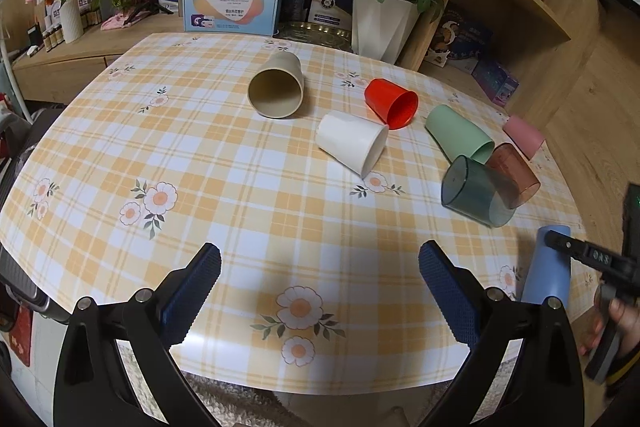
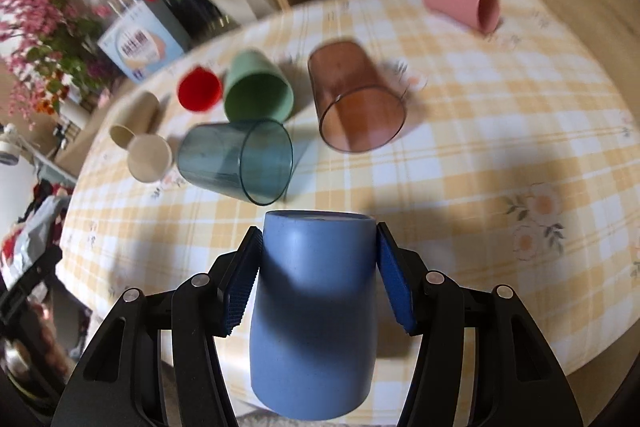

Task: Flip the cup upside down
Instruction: 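Rotate the blue cup upside down with the right gripper and set it on the table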

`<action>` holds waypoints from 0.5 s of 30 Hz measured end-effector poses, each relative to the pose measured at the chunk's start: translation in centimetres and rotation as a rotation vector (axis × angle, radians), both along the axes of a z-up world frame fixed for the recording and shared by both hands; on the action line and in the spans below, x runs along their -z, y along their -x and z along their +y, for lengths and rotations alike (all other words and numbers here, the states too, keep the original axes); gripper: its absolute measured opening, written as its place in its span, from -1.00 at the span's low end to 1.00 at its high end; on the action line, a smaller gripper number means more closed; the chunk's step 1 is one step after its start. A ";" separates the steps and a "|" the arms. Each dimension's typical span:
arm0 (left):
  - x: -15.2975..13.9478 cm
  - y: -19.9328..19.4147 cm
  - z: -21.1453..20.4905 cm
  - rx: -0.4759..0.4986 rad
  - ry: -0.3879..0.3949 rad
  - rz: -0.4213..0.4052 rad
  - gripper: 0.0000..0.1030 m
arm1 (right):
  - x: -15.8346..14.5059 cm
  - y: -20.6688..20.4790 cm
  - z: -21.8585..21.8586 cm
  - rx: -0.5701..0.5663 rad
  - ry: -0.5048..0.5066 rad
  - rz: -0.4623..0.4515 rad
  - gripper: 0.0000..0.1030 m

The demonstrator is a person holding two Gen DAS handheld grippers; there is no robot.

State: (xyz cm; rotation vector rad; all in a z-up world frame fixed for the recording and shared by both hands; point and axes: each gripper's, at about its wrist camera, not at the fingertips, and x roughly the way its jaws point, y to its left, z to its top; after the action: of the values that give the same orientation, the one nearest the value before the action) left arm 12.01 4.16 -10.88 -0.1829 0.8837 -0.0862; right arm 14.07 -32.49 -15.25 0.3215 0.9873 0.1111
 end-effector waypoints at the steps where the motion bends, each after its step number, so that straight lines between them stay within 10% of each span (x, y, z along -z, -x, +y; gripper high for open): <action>1: -0.1 0.1 -0.1 0.002 0.004 -0.003 0.88 | -0.2 1.1 -0.2 0.017 0.007 -0.046 0.07; 15: -0.6 1.0 -1.5 0.020 0.016 -0.026 0.88 | -3.9 6.3 -2.1 0.114 0.101 -0.232 0.06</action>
State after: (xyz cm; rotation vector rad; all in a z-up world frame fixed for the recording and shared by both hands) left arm 11.04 2.68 -10.25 -0.1874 0.8588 -0.1137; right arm 7.81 -34.60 -11.38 0.2645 0.7406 -0.0057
